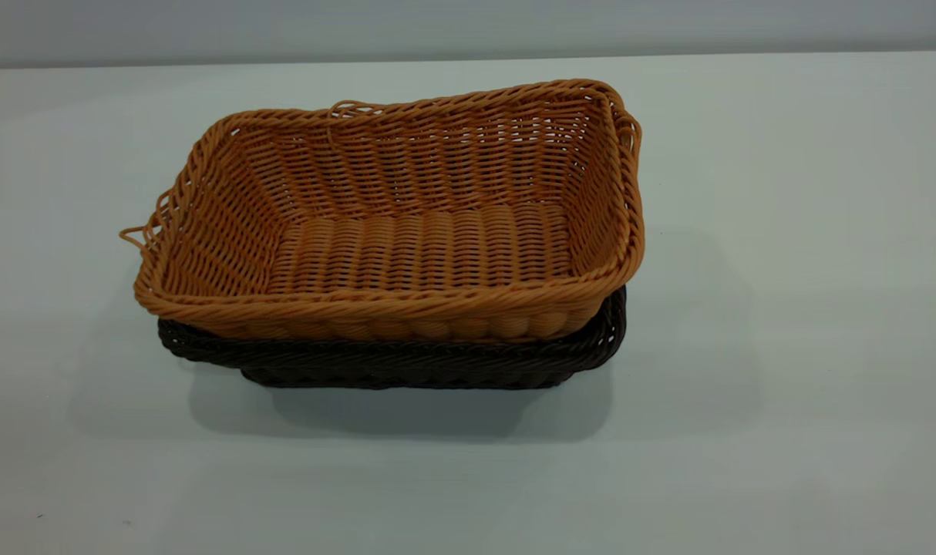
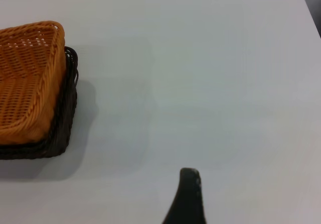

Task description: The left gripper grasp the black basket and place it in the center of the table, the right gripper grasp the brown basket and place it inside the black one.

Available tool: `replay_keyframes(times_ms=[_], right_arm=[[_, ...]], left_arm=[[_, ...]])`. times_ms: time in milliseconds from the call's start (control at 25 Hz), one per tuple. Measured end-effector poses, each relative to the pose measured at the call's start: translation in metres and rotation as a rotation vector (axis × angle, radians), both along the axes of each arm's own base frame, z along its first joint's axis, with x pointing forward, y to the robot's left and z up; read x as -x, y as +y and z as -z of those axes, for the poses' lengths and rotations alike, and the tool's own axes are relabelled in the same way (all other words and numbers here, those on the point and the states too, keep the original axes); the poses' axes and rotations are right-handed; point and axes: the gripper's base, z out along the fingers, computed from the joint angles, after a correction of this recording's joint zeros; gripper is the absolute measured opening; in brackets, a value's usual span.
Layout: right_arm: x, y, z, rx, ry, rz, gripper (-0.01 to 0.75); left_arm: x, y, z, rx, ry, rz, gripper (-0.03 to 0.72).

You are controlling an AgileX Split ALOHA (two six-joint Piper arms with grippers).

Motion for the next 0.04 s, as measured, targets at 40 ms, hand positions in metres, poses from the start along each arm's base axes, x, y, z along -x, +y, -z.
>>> replay_keyframes(times_ms=[40], right_arm=[[0.0,0.0,0.0,0.0,0.0,0.0,0.581]], left_arm=[[0.0,0.0,0.0,0.0,0.0,0.0,0.575]])
